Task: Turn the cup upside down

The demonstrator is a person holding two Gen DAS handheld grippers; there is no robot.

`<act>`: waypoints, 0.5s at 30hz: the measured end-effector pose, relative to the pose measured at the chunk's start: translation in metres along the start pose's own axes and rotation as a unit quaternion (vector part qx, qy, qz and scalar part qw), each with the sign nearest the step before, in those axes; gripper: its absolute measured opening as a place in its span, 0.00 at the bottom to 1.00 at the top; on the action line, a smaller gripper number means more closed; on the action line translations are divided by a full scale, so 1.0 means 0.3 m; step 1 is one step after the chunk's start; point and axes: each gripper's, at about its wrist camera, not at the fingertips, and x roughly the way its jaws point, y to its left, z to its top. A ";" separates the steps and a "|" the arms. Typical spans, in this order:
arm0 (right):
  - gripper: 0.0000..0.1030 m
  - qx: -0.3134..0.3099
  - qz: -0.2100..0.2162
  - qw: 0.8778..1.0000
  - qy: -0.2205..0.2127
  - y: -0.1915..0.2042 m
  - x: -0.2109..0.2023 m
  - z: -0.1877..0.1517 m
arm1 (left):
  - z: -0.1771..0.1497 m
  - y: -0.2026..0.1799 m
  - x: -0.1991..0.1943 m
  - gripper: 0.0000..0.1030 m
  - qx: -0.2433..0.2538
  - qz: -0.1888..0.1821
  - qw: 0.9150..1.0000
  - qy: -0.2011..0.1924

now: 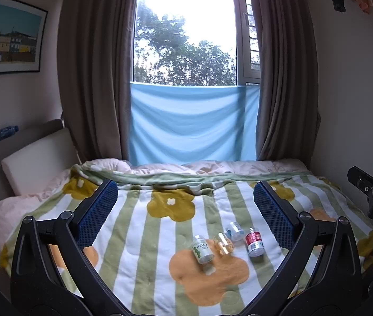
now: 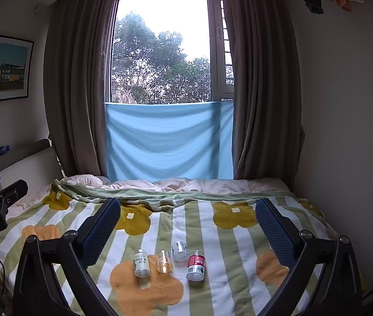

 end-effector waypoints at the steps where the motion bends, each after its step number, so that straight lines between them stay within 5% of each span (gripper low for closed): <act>1: 0.99 0.001 0.002 1.000 0.000 -0.001 0.000 -0.001 | -0.001 0.004 0.000 1.00 -0.002 -0.001 1.000 0.000; 15: 0.99 -0.001 0.011 1.000 0.000 0.014 0.010 0.011 | -0.010 0.021 0.013 1.00 -0.013 -0.001 1.000 0.003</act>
